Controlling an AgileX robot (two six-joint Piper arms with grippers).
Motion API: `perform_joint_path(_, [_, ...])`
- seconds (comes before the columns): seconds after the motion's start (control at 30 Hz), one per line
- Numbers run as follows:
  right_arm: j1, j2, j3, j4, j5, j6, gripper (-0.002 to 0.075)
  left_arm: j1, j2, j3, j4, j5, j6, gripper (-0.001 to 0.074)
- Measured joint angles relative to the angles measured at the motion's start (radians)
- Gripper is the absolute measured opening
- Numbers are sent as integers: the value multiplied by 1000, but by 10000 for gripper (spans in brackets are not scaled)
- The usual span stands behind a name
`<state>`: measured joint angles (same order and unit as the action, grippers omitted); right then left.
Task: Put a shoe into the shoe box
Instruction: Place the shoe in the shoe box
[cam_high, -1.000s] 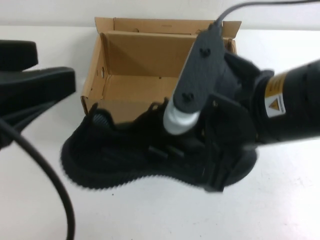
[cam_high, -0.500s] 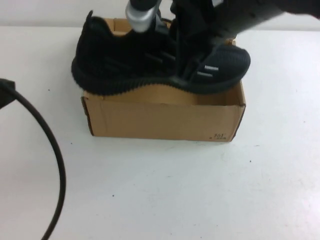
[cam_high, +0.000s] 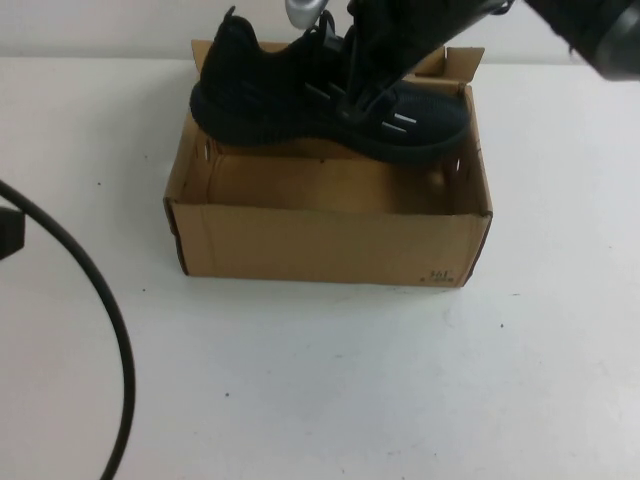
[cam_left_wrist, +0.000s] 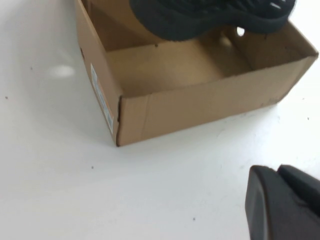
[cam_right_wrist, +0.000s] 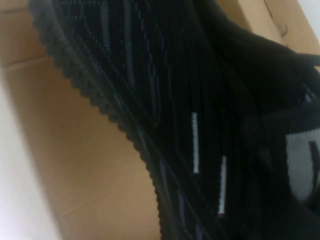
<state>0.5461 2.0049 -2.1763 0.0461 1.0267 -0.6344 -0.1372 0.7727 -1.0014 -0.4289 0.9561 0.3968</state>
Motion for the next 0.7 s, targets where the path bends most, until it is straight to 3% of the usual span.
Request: perform_joint_path(0.7, [-45, 200, -19, 7, -180, -78, 13, 0, 0, 0, 24, 61, 0, -1])
